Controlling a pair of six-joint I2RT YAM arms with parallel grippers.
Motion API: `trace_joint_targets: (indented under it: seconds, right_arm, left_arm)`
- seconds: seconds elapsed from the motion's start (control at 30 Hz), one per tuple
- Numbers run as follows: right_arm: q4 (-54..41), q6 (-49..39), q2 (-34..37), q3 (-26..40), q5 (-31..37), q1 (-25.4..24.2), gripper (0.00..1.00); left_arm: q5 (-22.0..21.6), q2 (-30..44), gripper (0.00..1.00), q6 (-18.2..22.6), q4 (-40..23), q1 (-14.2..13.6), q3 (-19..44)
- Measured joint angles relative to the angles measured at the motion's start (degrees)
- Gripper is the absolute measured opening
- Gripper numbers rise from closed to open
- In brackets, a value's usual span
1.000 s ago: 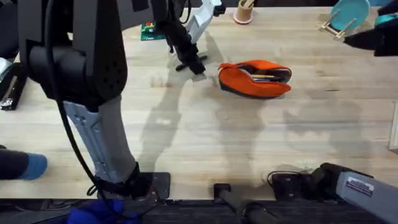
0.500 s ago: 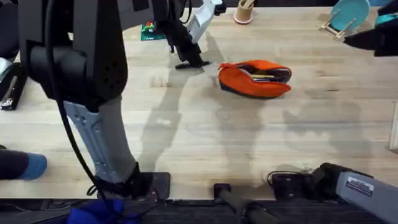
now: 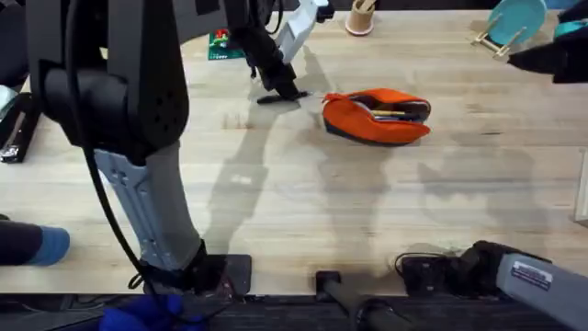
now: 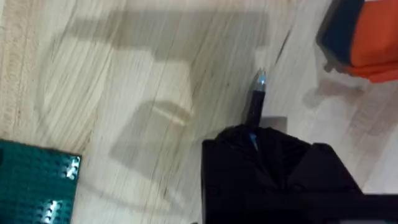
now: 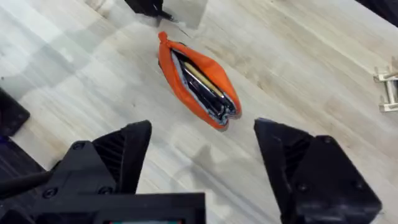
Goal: Unzip the bag, pick up the pens from the table one at a time and place them inside, then zip the bag closed.
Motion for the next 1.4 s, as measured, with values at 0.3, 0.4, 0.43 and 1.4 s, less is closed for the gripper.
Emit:
trace_joint_targets:
  seconds: [0.3,0.4,0.43,1.4]
  right_arm:
    - [0.00,0.00,0.00,0.00,0.00,0.00,0.997]
    - [0.00,0.00,0.00,0.00,0.00,0.00,0.997]
    - [0.00,0.00,0.00,0.00,0.00,0.00,0.997]
    - [0.00,0.00,0.00,0.00,0.00,0.00,0.997]
  left_arm:
    - [-0.84,0.00,0.041,0.01,-6.54,0.00,8.81]
    - [-0.87,0.00,0.040,0.00,-10.24,0.00,12.14]
    - [-0.87,0.00,0.040,0.02,-11.25,0.00,13.21]
    - [3.79,0.00,0.040,0.46,-21.30,-15.46,28.72]
